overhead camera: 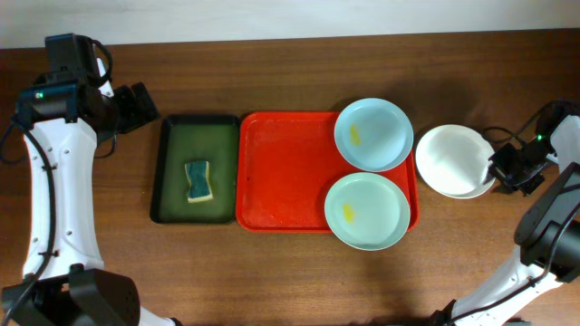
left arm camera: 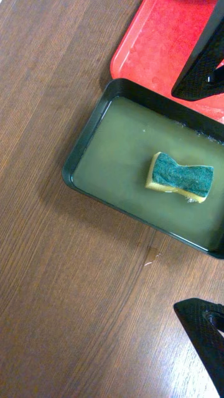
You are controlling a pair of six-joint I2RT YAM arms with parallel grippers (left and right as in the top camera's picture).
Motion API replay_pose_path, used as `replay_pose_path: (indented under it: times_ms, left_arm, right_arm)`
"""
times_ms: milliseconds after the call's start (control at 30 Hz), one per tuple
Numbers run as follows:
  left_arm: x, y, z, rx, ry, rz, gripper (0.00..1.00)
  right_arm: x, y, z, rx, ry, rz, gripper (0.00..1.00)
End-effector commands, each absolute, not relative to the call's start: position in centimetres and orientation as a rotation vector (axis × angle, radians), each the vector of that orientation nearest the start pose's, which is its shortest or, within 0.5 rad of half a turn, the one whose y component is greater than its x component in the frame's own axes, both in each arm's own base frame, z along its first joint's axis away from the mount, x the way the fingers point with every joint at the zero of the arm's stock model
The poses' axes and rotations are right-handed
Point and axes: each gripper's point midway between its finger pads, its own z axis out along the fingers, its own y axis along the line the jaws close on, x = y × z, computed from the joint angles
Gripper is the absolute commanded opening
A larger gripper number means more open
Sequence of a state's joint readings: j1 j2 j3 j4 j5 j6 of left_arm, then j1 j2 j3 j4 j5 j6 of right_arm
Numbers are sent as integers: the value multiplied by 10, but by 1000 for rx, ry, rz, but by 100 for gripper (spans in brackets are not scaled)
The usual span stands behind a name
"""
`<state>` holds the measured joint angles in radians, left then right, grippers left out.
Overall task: Clean dirty plates on tray and stack at the side
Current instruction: 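Place the white plate on the table right of the red tray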
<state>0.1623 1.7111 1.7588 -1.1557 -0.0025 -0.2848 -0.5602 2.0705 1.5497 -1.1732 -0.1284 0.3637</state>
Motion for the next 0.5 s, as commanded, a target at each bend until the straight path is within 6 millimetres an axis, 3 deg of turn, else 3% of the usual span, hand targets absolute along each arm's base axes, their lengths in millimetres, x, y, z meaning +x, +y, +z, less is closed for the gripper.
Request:
replay_pose_path:
  times_ms: [0, 67, 167, 267, 467]
  left_arm:
    - [405, 65, 229, -601, 2603, -49, 99]
    - [405, 65, 229, -601, 2603, -49, 100]
    - [405, 65, 229, -601, 2603, -49, 99]
    - [405, 65, 229, -601, 2603, -49, 99]
    - [405, 65, 229, -601, 2603, -49, 99]
  right_arm:
    - [315, -170, 34, 1460, 2899, 223, 51]
    - [310, -167, 35, 1471, 2918, 228, 58]
    - [298, -153, 43, 1493, 2984, 300, 56]
    - [303, -127, 61, 1330, 3056, 464, 53]
    - [280, -51, 87, 909, 3381, 528, 53]
